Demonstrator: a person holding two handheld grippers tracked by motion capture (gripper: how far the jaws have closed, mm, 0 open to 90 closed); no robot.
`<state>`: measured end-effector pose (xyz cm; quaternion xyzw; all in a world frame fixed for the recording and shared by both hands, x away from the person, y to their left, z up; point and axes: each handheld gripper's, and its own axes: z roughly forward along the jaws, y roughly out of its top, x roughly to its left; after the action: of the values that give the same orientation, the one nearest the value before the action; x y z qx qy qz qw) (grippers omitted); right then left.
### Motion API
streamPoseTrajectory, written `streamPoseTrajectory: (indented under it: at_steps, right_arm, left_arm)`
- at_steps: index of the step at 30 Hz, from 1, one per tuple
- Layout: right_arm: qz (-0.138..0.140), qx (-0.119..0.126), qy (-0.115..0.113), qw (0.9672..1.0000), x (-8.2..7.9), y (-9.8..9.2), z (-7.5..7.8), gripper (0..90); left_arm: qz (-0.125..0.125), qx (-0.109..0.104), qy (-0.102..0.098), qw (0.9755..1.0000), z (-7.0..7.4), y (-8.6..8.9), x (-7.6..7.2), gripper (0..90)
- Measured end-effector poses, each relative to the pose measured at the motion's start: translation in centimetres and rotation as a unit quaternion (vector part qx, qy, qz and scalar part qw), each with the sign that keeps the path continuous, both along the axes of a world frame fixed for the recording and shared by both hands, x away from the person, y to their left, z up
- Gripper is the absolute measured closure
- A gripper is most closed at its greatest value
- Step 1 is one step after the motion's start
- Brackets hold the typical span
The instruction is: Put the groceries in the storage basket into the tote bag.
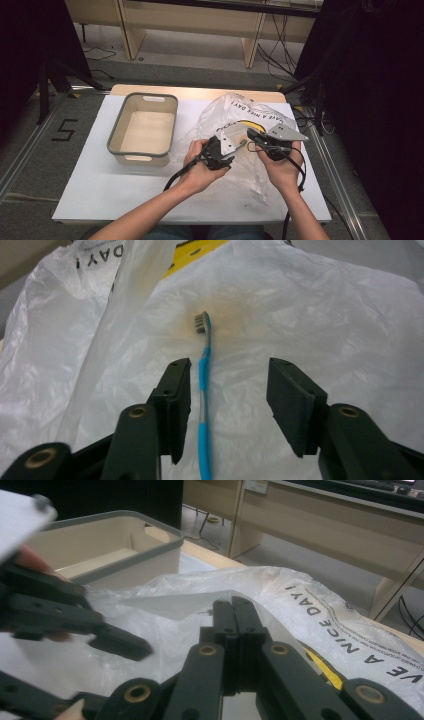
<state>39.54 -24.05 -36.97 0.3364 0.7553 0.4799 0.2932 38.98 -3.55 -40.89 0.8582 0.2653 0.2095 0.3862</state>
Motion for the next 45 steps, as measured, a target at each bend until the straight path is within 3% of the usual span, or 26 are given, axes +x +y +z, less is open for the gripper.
streamPoseTrajectory:
  at_steps: [4,13,18,23,26,29,36,45]
  right_arm:
    - [-0.001,-0.001,0.004,1.0,-0.1,-0.1,-0.1,90.0]
    - [0.009,-0.014,0.026,0.9995,-0.6,-0.5,-0.9,90.0]
    - [0.019,-0.027,0.05,0.9982,-0.9,-0.8,-1.6,90.0]
    - [0.036,-0.04,0.08,0.9953,-1.0,-1.0,-2.3,90.0]
    - [0.047,-0.051,0.106,0.9919,-1.0,-0.9,-3.0,90.0]
    - [0.053,-0.062,0.125,0.9889,-1.0,-0.8,-3.6,90.0]
    - [0.073,-0.081,0.164,0.9804,-0.9,-0.5,-4.9,90.0]
    - [0.1,-0.113,0.211,0.9658,-0.8,0.2,-6.7,90.0]
  left_arm:
    - [-0.01,-0.014,0.011,0.9998,0.7,1.4,-1.2,46.3]
    - [-0.013,-0.021,-0.007,0.9997,2.2,4.8,-3.7,44.8]
    - [0.003,-0.042,0.002,0.9991,2.6,6.5,-4.7,45.0]
    - [0.025,-0.049,0.001,0.9985,2.6,8.4,-4.7,45.0]
    - [0.041,-0.043,0.006,0.9982,2.1,9.2,-4.1,44.6]
    - [0.049,-0.023,0.022,0.9983,1.0,9.6,-3.2,42.5]
    - [0.056,0.019,0.033,0.9977,-1.0,9.7,-1.9,44.3]
    - [0.054,0.036,0.045,0.9969,-2.3,9.4,-0.9,47.2]
